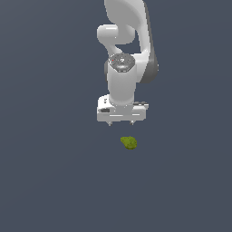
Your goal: Pick up the object and move it to a goal position.
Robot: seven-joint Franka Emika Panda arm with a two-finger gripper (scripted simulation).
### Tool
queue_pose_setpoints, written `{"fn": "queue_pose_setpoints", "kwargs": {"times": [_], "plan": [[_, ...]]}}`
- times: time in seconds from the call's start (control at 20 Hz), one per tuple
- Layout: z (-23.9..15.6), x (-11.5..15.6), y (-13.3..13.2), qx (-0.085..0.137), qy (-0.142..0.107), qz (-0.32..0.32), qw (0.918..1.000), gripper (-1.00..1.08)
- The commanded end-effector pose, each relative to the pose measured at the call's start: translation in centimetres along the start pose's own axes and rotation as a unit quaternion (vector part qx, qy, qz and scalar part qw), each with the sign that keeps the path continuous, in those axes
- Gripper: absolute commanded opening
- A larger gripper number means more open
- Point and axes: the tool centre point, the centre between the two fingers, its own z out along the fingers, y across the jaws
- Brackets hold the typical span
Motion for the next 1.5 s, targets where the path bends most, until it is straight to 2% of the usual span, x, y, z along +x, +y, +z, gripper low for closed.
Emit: {"fn": "queue_pose_setpoints", "kwargs": {"times": [0.0,0.45,0.85,1.2,1.45], "plan": [[0.0,0.0,0.0,0.0,0.0,0.0,1.0,1.0],[0.9,-0.8,0.2,0.007,-0.022,0.013,0.9996,1.0],[1.1,-0.7,0.2,0.006,-0.021,0.007,0.9997,1.0],[2.3,0.0,-0.6,0.001,-0.017,-0.04,0.9991,1.0],[4.0,0.9,-1.6,-0.005,-0.011,-0.101,0.9948,1.0]]}}
